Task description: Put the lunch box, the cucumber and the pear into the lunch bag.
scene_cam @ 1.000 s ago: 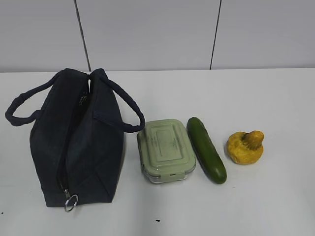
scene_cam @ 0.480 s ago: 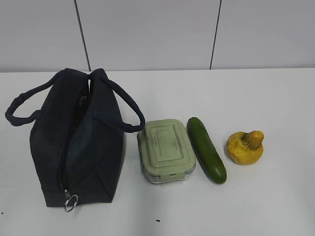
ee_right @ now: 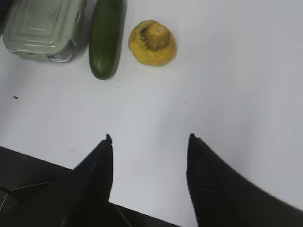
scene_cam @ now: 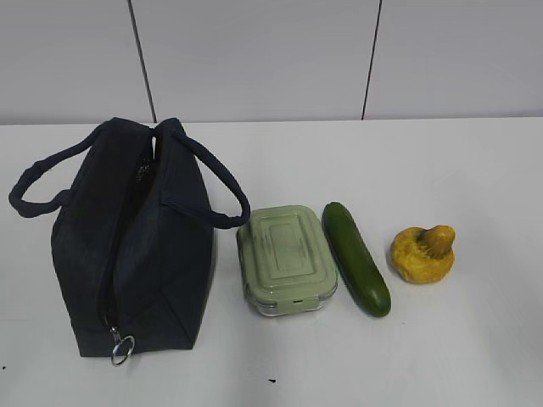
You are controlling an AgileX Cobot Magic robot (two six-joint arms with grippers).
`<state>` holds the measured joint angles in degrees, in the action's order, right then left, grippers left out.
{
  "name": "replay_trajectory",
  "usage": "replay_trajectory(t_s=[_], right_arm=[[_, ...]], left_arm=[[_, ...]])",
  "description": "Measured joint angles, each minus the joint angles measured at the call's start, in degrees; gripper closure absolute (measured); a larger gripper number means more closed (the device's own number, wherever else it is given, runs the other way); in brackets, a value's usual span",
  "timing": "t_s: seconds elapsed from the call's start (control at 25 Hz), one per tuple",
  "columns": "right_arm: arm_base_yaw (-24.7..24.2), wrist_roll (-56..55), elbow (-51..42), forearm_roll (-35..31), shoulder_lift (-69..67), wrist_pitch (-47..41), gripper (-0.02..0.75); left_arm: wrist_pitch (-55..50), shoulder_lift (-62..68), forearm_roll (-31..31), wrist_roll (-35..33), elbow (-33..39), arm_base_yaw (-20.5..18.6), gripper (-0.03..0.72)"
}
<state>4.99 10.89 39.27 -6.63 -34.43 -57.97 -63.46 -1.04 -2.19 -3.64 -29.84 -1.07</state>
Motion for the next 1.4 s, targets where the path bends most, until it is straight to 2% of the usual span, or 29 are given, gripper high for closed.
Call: replay_trajectory(t_s=[0.28,0.76,1.2,1.4], right_arm=[[0.00,5.80,7.43,-4.21,-18.99,1.03,0.277],[0.00,6.26,26.48,-7.25,-50.78,1.23,0.267],[0.00,4.04,33.36,-7.51,-67.18,-2.30,0.267],[0.00,2.00,34.63,-4.44,-69.66,-2.39,0.267]], left_arm=[[0.00,0.00,0.00,0.00,0.00,0.00,0.452],[0.00,0.00,0.05,0.00,0.00,0.00,0.452],[0.00,0.00,0.05,0.00,0.00,0.00,0.452],[0.00,0.00,0.05,0.00,0.00,0.00,0.452]])
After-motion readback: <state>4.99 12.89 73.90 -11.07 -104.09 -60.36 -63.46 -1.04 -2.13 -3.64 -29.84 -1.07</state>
